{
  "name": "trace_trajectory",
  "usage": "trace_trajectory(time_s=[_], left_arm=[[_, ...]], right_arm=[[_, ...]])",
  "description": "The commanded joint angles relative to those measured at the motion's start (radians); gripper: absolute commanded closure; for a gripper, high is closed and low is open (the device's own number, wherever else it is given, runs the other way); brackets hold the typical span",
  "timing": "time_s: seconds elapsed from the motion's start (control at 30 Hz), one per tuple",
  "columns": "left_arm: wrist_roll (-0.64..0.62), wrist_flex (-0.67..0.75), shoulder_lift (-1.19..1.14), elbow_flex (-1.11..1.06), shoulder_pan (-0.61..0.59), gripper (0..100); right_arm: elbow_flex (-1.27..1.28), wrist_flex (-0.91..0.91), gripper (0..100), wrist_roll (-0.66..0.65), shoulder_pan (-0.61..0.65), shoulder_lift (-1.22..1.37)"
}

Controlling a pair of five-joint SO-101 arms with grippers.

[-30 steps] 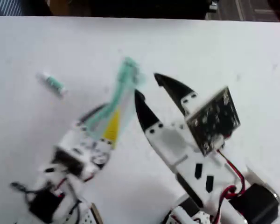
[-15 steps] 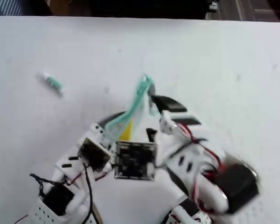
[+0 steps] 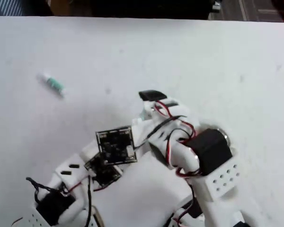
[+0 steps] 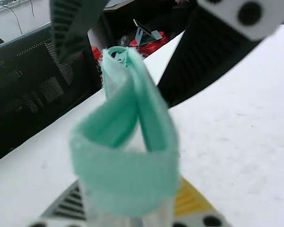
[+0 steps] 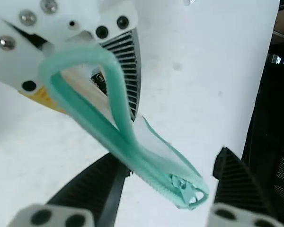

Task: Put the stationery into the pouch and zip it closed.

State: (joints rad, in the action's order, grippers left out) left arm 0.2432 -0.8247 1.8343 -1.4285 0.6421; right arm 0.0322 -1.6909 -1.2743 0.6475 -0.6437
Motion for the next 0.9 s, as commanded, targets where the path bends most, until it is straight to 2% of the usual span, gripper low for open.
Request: trace_trajectory(time_s=[0.0, 0.13, 0.23, 0.3, 0.4, 0.47, 0.53, 0.7, 0.87], left_arm=[[0.009, -0.017, -0.007, 0.034, 0.012, 98], [0.011, -0.017, -0.007, 0.034, 0.012, 98], [0.008, 0.005, -0.007, 0.037, 0.01, 97], [0.005, 0.018, -0.005, 0.038, -0.005, 93], [-0.117, 0.017, -0.005, 0.046, -0.054, 85], [-0.224, -0.014, -0.005, 0.094, -0.102, 82], [-0.281, -0.092, -0.005, 0.192, -0.153, 80], [-0.292, -0.264, -0.005, 0.474, -0.294, 79], [-0.275, -0.245, -0.008, 0.568, -0.561, 79]], right_arm=[[-0.035, -0.008, 81.7, -0.014, -0.012, 0.012], [-0.035, 0.025, 98.1, -0.014, -0.012, 0.008], [-0.044, 0.05, 96.9, -0.008, -0.05, 0.005], [-0.044, 0.071, 98.2, -0.005, -0.065, 0.005], [-0.041, 0.073, 98.1, -0.003, -0.096, 0.005], [-0.044, 0.077, 98.1, 0.034, -0.13, 0.005], [-0.063, 0.079, 98.1, 0.068, -0.177, 0.001], [-0.092, 0.079, 98.1, 0.129, -0.255, -0.068], [-0.086, 0.074, 98.1, 0.19, -0.277, -0.159]])
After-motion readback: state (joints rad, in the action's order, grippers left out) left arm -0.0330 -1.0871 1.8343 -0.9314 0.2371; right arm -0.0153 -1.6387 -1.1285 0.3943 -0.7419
